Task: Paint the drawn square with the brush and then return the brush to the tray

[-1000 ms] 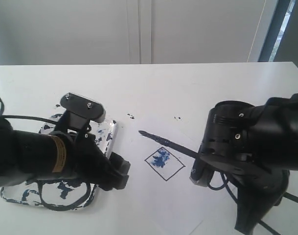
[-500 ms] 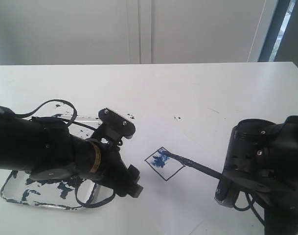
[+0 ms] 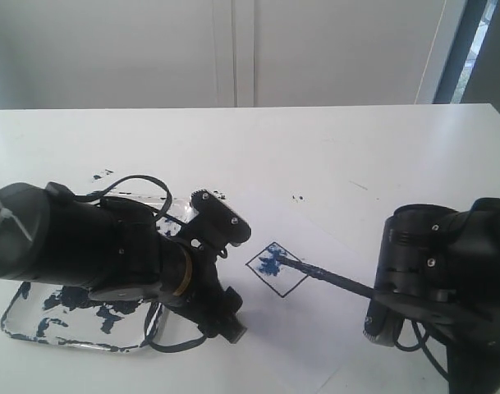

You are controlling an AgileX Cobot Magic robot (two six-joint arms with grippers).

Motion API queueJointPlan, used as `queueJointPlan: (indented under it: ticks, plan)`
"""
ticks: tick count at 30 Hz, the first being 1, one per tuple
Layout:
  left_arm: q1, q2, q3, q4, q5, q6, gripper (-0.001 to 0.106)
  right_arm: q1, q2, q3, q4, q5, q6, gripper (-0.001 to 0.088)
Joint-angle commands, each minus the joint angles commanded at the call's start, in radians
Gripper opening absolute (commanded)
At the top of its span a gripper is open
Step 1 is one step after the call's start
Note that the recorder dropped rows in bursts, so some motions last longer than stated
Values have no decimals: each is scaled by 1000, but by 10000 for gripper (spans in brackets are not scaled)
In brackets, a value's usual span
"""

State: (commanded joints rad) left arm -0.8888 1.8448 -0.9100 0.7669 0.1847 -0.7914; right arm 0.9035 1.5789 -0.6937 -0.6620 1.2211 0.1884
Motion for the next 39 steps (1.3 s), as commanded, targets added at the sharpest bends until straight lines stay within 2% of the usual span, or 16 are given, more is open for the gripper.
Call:
queueJointPlan:
  ticks: [11, 32, 35, 39]
  plan:
    - [0, 0, 0, 0, 17, 12, 779, 0, 86, -10, -83, 0, 85, 0]
    - [0, 0, 0, 0, -8, 6, 779, 3, 188, -42, -68, 0, 101, 0]
    - [0, 0, 0, 0, -8, 6, 779, 23, 190, -42, -65, 0, 101, 0]
    - [0, 0, 0, -2, -14, 6, 779, 78, 190, -42, -51, 0, 101, 0]
